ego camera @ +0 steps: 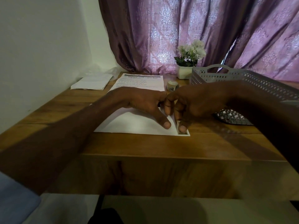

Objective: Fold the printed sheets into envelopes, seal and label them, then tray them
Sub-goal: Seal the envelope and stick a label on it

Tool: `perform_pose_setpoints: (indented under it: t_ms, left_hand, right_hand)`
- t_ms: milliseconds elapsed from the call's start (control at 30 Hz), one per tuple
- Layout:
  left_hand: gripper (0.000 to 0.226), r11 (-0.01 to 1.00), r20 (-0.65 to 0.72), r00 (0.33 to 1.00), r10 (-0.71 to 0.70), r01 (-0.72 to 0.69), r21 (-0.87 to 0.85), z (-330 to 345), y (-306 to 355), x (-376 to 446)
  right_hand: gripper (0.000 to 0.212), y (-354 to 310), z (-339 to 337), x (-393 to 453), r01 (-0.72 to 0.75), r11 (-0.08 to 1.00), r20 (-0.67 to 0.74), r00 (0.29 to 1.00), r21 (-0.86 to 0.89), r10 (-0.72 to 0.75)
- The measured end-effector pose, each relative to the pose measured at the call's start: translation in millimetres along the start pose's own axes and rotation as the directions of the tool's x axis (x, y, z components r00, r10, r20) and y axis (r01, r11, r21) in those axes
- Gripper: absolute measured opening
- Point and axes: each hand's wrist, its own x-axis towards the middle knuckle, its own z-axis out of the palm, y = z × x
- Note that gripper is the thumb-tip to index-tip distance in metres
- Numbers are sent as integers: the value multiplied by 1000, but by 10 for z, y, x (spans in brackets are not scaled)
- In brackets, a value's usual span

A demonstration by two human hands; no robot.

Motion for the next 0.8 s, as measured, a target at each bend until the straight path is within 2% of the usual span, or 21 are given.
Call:
perform_pose_setpoints:
  t_ms: [100,367,467,633,800]
  left_hand:
    - [73,1000,-6,1000,5,-5,15,2,-11,1]
    - [73,1000,14,1000,0,0,20,-9,-2,1]
    - [74,1000,14,1000,9,-9,18,10,-27,19]
    - [46,998,69,996,57,-57,-6,-17,-27,21]
    - [39,996,56,995,86,-87,27,-14,-50,55]
  right_hand:
    - [38,-2,17,-7,-14,1000,-7,1000,23,14]
    - [40,-28,38,14,-37,999,-33,999,-22,36]
    - [41,-62,62,15,-81,993,-55,996,-92,76]
    - [46,-139,125,19,-153,946,-51,988,-287,144]
    - [41,-113,50,60,-251,945,-29,968,-208,251]
